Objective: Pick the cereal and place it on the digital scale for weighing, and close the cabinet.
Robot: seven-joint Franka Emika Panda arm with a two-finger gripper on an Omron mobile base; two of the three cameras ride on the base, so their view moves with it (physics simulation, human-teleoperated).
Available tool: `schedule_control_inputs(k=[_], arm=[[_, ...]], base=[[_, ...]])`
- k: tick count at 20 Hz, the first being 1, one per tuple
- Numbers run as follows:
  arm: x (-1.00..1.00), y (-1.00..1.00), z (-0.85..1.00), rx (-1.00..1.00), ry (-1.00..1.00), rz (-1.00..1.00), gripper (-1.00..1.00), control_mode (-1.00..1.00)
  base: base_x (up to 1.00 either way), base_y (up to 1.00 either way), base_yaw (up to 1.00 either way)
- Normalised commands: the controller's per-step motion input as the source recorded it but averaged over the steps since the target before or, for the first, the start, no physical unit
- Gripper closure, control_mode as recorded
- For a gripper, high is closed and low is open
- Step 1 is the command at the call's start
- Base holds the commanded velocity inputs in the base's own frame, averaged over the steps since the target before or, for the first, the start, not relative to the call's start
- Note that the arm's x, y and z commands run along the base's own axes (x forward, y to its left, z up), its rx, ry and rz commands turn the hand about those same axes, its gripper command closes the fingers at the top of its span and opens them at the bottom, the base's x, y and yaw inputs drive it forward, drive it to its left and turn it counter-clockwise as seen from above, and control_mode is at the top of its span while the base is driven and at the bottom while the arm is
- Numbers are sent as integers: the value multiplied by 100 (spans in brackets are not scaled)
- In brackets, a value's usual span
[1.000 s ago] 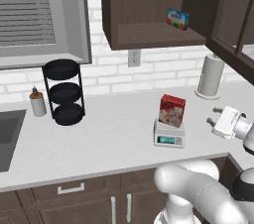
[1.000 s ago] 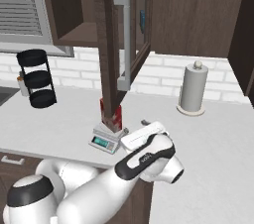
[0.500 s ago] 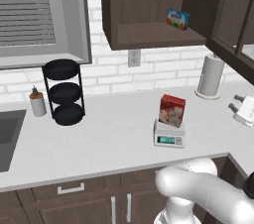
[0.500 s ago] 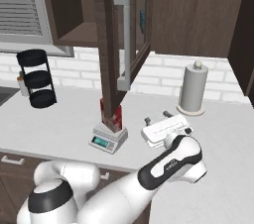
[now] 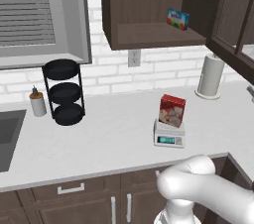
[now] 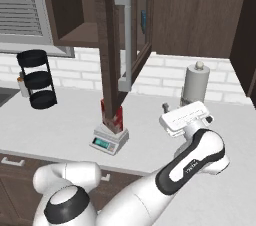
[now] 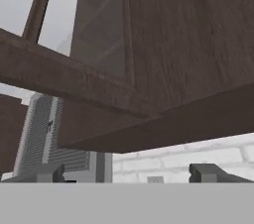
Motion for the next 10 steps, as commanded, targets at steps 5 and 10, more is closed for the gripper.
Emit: schedule_control_inputs(k=[5, 10], arm=[[0, -16, 66, 6, 0, 0, -100, -100], [-5, 10, 79, 3, -1, 0, -100, -100]], base=[[0, 0, 0], [0, 0, 0]])
